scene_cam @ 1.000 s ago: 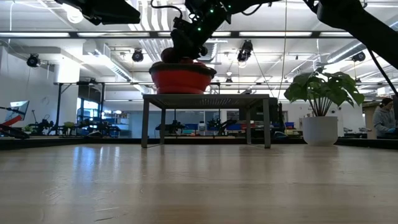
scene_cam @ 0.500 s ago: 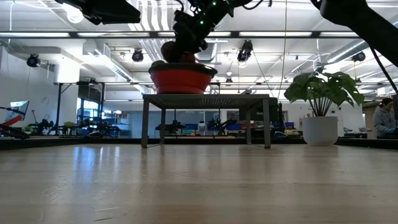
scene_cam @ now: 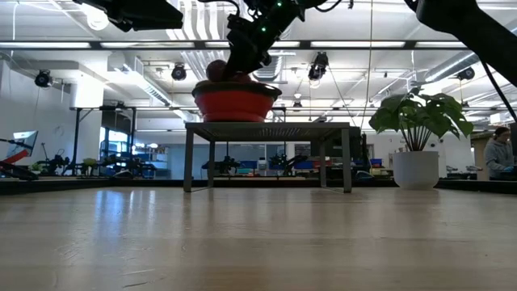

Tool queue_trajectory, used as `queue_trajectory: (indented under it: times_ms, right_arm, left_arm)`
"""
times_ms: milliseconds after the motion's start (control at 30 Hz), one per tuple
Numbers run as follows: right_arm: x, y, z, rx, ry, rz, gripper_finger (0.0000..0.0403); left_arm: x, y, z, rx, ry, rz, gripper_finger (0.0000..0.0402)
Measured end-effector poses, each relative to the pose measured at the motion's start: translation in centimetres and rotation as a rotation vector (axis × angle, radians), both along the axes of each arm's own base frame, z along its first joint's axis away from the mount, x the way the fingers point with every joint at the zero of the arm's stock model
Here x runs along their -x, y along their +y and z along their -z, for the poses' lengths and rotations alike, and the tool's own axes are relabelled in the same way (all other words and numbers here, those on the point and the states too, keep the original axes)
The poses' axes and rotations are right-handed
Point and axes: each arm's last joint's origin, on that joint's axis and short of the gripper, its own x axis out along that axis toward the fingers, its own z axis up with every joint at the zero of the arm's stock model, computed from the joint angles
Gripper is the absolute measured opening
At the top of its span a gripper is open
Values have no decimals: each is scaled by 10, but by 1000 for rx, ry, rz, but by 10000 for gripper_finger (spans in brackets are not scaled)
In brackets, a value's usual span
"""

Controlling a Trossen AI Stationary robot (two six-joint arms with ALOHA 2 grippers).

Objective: Pick & Place Fruit
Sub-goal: Put the maroon apple into the red strainer bowl on the shelf

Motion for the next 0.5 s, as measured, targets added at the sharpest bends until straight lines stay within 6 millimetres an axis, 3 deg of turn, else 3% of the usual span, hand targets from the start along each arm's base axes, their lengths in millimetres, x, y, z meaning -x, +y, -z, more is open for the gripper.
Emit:
queue_trajectory:
  times_ms: [300,500]
  right_arm:
    - [0,0,0,0,3,-1,309]
    - [0,2,0,-2,5,-3,321]
  left_arm:
    - [0,0,0,-1,1,0,211]
    - [0,0,0,-6,2,1,211]
